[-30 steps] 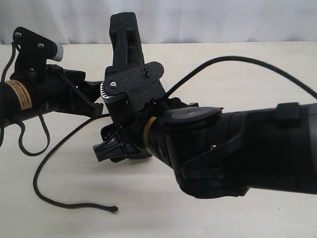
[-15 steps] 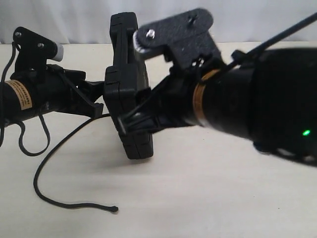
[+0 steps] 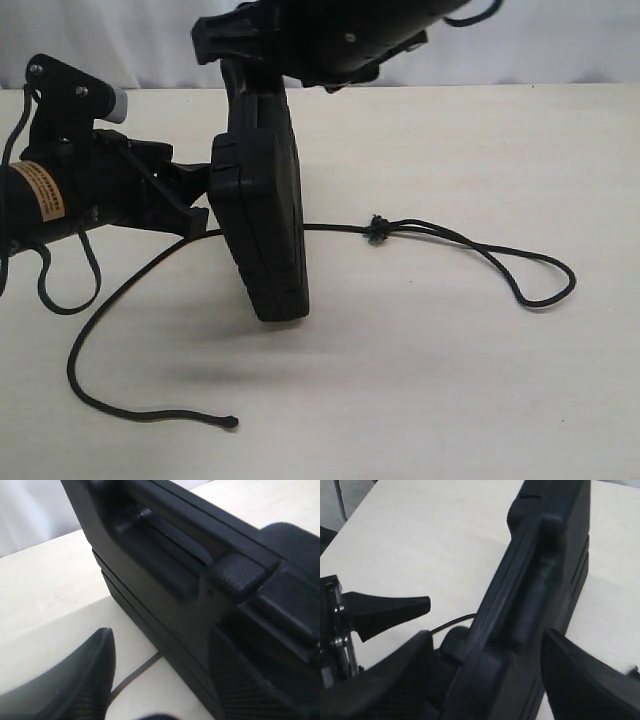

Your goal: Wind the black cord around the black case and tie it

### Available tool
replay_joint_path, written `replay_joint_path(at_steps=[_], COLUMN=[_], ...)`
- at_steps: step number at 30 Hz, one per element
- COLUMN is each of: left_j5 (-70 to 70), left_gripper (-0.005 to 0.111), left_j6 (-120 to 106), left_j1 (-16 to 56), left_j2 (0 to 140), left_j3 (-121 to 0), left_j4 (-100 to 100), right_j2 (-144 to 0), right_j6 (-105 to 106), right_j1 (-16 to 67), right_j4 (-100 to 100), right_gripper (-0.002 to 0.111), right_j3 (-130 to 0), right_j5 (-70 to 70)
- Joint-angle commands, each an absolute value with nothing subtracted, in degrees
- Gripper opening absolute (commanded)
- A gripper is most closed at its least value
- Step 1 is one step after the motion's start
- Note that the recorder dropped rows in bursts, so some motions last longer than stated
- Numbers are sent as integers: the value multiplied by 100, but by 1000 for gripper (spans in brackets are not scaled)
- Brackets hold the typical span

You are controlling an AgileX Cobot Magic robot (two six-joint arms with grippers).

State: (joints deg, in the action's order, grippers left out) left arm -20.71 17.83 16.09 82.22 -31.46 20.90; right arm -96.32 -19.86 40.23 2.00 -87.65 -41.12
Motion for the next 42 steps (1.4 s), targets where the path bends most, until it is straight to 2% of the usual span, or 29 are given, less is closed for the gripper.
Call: replay_joint_path(at_steps=[1, 8, 14, 16, 18, 22, 23, 29, 35, 42], left_j5=[-2084, -2010, -2010, -2010, -2010, -1985, -1964, -1372, -857, -322], left_gripper=[54, 54, 54, 54, 54, 54, 54, 54, 54, 54], left_j6=[1816, 1816, 1816, 1816, 1816, 1826, 1826, 1826, 1805, 1779], left_j1=[1641, 1641, 1641, 1641, 1641, 1641, 1641, 1641, 1681, 2501], left_j2=[8240, 8240, 8240, 8240, 8240, 8240, 8240, 7850, 6760, 6004], left_j3=[-3152, -3152, -3152, -3152, -3152, -3152, -3152, -3164, -3164, -2963], left_j4=[2058, 2058, 2058, 2058, 2058, 2058, 2048, 2138, 2512, 3144], right_j2=[-10405, -11229, -11410, -11410, -11410, -11410, -11410, -11410, -11410, -11318], right_j6=[-1776, -1776, -2016, -2125, -2274, -2390, -2494, -3130, -4130, -5032], right_j1=[3982, 3982, 3982, 3982, 3982, 3982, 3982, 3982, 3872, 3740], right_j4=[126, 419, 861, 1030, 1171, 1333, 1333, 1333, 1355, 1331], right_gripper=[59, 59, 58, 55, 44, 7, 5, 4, 4, 4], right_j3=[-9514, -10337, -10421, -10421, -10421, -10421, -10421, -10421, -10421, -10421], right_j5=[-4229, -4449, -4524, -4561, -4615, -4713, -4713, -4661, -4683, -4637])
